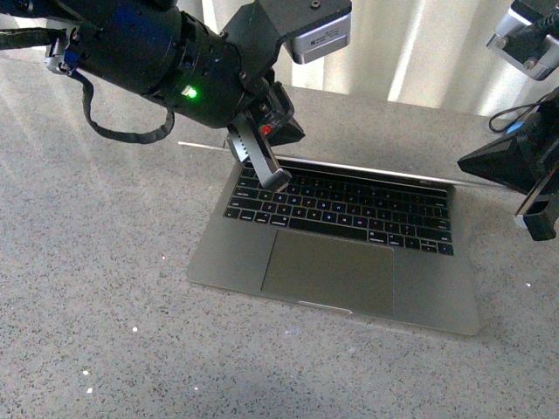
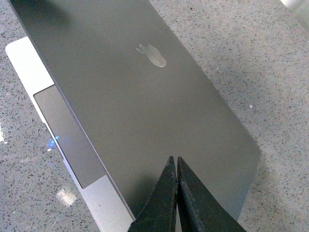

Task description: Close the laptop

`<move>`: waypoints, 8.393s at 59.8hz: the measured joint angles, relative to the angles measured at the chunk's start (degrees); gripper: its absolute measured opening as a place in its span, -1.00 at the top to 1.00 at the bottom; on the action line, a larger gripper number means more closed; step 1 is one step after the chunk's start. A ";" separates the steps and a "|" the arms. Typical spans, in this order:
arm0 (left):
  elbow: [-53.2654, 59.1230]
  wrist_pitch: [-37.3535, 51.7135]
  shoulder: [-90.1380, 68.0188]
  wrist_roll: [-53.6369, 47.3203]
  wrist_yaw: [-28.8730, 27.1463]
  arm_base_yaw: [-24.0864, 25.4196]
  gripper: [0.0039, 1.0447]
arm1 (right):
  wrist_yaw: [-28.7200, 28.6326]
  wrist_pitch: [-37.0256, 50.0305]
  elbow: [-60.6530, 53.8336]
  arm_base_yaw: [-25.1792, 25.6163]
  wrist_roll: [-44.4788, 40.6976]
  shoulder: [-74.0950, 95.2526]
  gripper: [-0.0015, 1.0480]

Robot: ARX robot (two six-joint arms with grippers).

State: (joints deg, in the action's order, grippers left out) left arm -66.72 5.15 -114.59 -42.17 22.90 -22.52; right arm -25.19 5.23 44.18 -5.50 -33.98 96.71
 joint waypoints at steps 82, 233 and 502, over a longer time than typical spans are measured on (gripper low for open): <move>6.27 4.09 0.83 3.72 1.70 -0.42 0.94 | -0.35 4.68 -4.76 1.03 0.76 2.58 0.98; 10.88 12.13 -6.54 8.15 6.05 3.63 0.94 | -0.17 10.75 -8.02 1.99 -1.55 11.02 0.98; 47.54 54.25 35.15 43.25 -22.95 22.51 0.89 | 24.90 47.71 -33.62 5.53 32.89 -32.50 0.99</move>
State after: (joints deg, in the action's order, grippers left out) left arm -19.18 59.40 -79.44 1.08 -0.05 -0.01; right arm -0.30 52.95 10.57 0.03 -1.08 64.20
